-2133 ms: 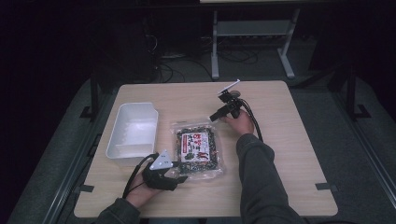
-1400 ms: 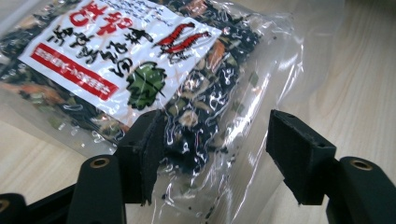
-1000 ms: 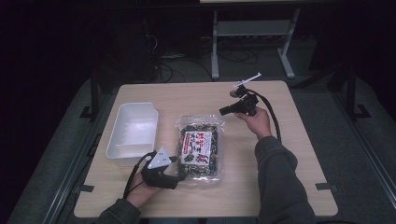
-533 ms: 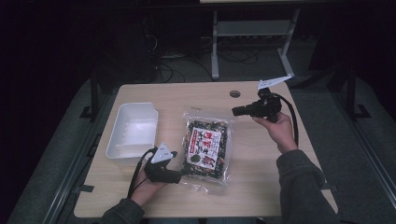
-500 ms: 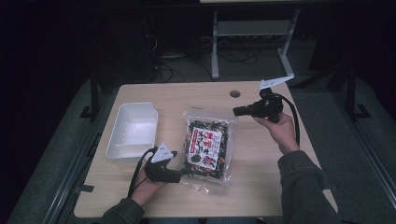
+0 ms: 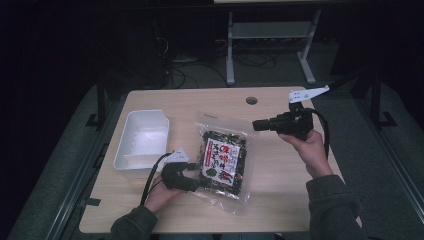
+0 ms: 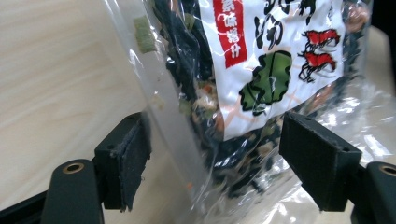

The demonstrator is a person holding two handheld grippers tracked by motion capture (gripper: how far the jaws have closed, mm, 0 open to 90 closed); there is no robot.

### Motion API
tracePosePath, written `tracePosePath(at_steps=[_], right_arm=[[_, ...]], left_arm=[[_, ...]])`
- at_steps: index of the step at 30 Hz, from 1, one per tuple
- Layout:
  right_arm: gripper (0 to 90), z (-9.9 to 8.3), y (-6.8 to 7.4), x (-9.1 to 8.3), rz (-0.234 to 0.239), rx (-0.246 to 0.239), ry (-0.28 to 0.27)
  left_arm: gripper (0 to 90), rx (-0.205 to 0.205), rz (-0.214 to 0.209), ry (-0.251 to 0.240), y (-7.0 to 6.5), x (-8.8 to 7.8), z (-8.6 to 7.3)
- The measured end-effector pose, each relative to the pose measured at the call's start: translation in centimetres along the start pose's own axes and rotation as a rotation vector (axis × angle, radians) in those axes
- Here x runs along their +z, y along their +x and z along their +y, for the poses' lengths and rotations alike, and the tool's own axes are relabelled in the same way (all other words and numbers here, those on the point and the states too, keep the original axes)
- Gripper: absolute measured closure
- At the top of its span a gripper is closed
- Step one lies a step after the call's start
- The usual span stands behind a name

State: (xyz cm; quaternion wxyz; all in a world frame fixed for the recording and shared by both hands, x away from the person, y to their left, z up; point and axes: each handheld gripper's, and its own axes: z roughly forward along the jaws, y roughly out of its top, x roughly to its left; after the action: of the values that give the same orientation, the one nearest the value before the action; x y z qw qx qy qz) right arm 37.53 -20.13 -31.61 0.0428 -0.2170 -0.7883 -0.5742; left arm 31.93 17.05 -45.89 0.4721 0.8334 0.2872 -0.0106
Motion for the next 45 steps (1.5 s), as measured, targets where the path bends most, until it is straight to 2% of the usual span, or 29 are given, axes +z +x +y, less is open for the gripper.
tracePosePath(at_steps=[3,4,8,9,11,12,14,16,17,19,21,22,24,25,26,27,29,30,31,32,33,34,37,40,42,44,45], right_arm=[[89.6,-0.1,0.4,0.1,0.011,-0.003,-0.008],[89.6,-0.1,0.7,0.2,0.01,-0.01,-0.009],[89.6,-0.2,0.9,0.1,0.0,-0.012,-0.016],[89.6,-0.5,0.8,0.0,-0.007,-0.005,-0.028],[89.5,-0.8,0.6,-0.1,-0.021,0.009,-0.035],[89.5,-1.0,0.5,-0.2,-0.032,0.01,-0.032],[89.5,-1.3,0.2,-0.2,-0.044,0.021,-0.037],[89.5,-1.5,0.1,-0.3,-0.047,0.027,-0.041],[89.3,-1.7,-0.1,-0.4,-0.054,0.029,-0.052],[88.2,-1.8,-0.1,-0.5,-0.06,0.025,-0.054],[80.3,-2.0,-0.2,-0.4,-0.083,0.021,-0.046],[72.5,-2.2,-0.3,-0.3,-0.091,0.012,-0.037],[48.8,-2.6,-0.5,0.3,-0.116,0.014,0.01],[43.7,-3.1,-1.0,1.0,-0.093,0.039,0.044],[43.7,-3.1,-1.0,1.0,-0.093,0.039,0.044],[39.8,-3.7,-1.4,2.0,-0.06,0.063,0.08],[37.6,-4.8,-1.7,3.1,-0.019,0.078,0.055],[37.6,-4.8,-1.7,3.1,-0.019,0.078,0.055],[29.7,-5.4,-2.1,4.2,0.012,0.116,0.062],[29.7,-5.4,-2.1,4.2,0.012,0.116,0.062],[27.9,-6.0,-2.5,5.2,0.029,0.139,0.071],[26.7,-6.3,-2.6,5.5,0.026,0.146,0.073],[25.4,-6.7,-2.7,6.1,0.03,0.154,0.068],[30.4,-7.1,-2.5,7.0,0.068,0.159,0.072],[40.0,-7.1,-2.3,7.4,0.088,0.141,0.077],[42.7,-7.1,-2.1,7.5,0.103,0.125,0.071],[54.5,-6.9,-1.8,7.6,0.11,0.11,0.075]], left_arm=[[32.2,-0.011,-0.023,0.008,0.1,-0.1,0.0],[38.3,-0.01,-0.035,0.005,0.2,-0.5,0.0],[45.5,-0.007,-0.048,0.001,0.1,-0.8,0.1],[56.6,0.006,-0.057,-0.004,0.0,-1.2,0.1],[63.7,0.031,-0.049,0.002,-0.3,-1.3,0.1],[66.5,0.031,-0.049,0.002,-0.3,-1.3,0.1],[69.3,0.072,-0.017,0.015,-0.9,-1.5,0.2],[69.7,0.08,-0.012,0.014,-1.0,-1.5,0.2],[70.1,0.106,0.001,0.014,-1.3,-1.6,0.3],[70.4,0.122,0.007,0.012,-1.5,-1.6,0.3],[70.6,0.141,0.015,0.008,-1.8,-1.7,0.3],[70.8,0.155,0.021,0.01,-1.9,-1.7,0.4],[71.2,0.175,0.031,0.013,-2.2,-1.6,0.4],[71.3,0.181,0.036,0.015,-2.3,-1.6,0.4],[71.5,0.181,0.036,0.015,-2.3,-1.6,0.4],[71.7,0.197,0.042,0.023,-2.4,-1.6,0.4],[72.0,0.198,0.043,0.021,-2.5,-1.5,0.4],[72.0,0.198,0.043,0.021,-2.5,-1.5,0.4],[72.2,0.203,0.045,0.024,-2.5,-1.5,0.4],[72.3,0.203,0.045,0.024,-2.5,-1.5,0.4],[72.3,0.2,0.046,0.026,-2.5,-1.5,0.4],[72.4,0.2,0.045,0.026,-2.5,-1.5,0.4],[72.5,0.2,0.045,0.028,-2.4,-1.5,0.4],[72.5,0.194,0.043,0.025,-2.3,-1.5,0.3],[72.4,0.186,0.041,0.025,-2.3,-1.6,0.3],[72.4,0.188,0.044,0.029,-2.2,-1.6,0.2],[72.4,0.194,0.043,0.025,-2.2,-1.7,0.2]])
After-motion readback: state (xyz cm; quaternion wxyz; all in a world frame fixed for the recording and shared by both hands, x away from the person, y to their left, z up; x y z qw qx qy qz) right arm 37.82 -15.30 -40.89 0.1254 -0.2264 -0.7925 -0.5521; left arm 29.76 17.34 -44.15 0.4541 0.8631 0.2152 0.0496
